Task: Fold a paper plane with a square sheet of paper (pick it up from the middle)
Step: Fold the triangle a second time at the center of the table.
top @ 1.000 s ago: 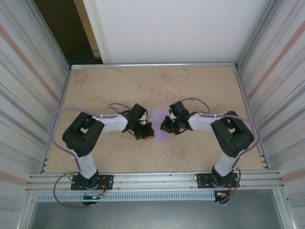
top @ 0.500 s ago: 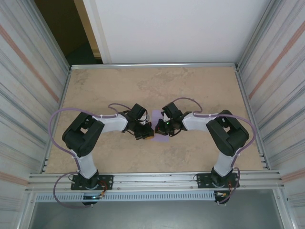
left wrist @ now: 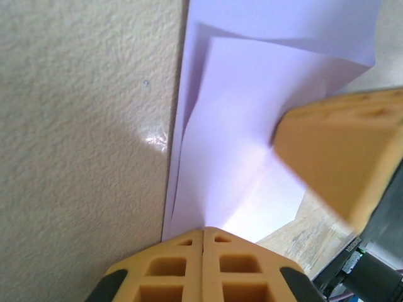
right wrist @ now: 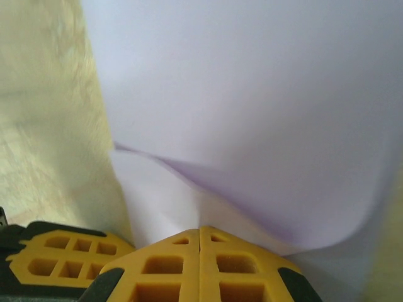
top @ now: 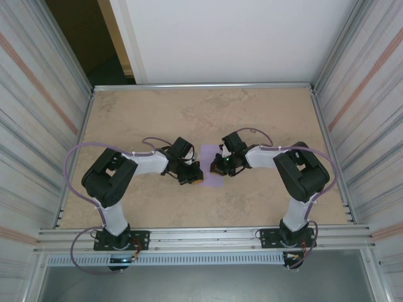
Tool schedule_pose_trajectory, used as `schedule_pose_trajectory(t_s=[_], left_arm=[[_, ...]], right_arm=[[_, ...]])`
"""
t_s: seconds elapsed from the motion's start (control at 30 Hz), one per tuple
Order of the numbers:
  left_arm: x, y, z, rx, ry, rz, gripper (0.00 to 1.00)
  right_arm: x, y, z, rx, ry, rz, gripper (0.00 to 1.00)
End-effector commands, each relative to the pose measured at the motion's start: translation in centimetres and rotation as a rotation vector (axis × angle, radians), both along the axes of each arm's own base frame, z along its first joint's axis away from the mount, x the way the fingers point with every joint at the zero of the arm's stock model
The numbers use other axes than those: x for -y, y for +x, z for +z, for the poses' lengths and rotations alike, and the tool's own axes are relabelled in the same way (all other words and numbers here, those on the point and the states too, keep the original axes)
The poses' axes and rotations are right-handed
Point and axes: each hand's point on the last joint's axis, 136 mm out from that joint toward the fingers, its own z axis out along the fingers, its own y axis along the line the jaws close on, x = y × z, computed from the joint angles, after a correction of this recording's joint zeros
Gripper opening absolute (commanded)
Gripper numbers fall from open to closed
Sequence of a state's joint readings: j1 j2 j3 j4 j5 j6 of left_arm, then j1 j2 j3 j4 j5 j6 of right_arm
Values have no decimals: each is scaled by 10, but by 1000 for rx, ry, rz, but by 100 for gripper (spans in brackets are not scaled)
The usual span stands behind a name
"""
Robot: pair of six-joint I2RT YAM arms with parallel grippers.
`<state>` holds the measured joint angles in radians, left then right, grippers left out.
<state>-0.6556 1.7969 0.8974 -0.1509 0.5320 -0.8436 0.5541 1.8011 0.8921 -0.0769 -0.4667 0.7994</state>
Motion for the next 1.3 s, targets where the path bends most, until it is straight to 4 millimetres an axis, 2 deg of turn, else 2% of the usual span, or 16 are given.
schedule_pose_trajectory(t_s=[0.0,0.17,0.3,0.43,0.53,0.57,0.7,0.87,1.07,1.27], left_arm=[[-46,-38,-43,-164,207,49,0],[-42,-35,-39,-150,191,44,0],[-26,-20,-21,-104,126,22,0],[4,6,26,3,-8,-2,4],[14,21,51,78,-61,-3,10],[15,26,56,100,-66,1,11],[17,42,51,113,-72,20,15],[16,53,38,107,-57,29,16],[11,57,18,80,-30,51,16],[-1,56,-1,38,5,100,17]], right_arm=[[42,17,-24,-2,-98,-65,0],[71,42,-16,29,-100,-126,0],[73,51,12,93,-95,-121,0],[66,42,46,147,-55,-126,3],[62,27,54,152,-51,-137,10],[59,21,55,146,-46,-141,15],[47,2,53,112,-7,-167,33],[34,-11,49,84,20,-196,43],[24,-13,40,45,48,-213,43],[23,-9,36,22,59,-260,40]])
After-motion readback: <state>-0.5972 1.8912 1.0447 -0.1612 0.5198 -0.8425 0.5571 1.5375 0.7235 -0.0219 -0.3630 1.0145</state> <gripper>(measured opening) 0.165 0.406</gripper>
